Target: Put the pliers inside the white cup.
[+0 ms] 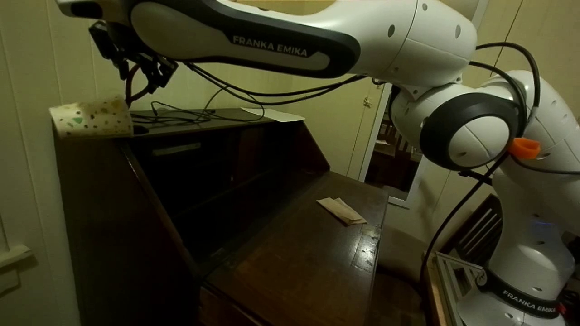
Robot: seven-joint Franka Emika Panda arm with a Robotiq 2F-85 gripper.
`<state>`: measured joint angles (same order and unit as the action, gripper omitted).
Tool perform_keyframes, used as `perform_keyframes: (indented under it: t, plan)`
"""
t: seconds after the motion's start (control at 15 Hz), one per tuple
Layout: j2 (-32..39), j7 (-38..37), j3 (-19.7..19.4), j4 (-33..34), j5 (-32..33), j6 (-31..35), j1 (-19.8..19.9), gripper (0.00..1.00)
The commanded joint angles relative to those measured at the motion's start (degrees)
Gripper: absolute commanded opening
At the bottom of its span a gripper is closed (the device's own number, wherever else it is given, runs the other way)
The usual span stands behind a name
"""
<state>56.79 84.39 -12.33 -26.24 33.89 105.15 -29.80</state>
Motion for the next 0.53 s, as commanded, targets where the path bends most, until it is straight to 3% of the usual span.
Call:
perform_keyframes:
  t: [0.0, 0.47]
  plan:
    - [1.1, -0.5, -0.7, 2.0, 1.5, -1.1, -0.3, 0.29]
    - [0.7, -3.6, -0.9, 1.6, 1.8, -6.4, 0.2, 0.29]
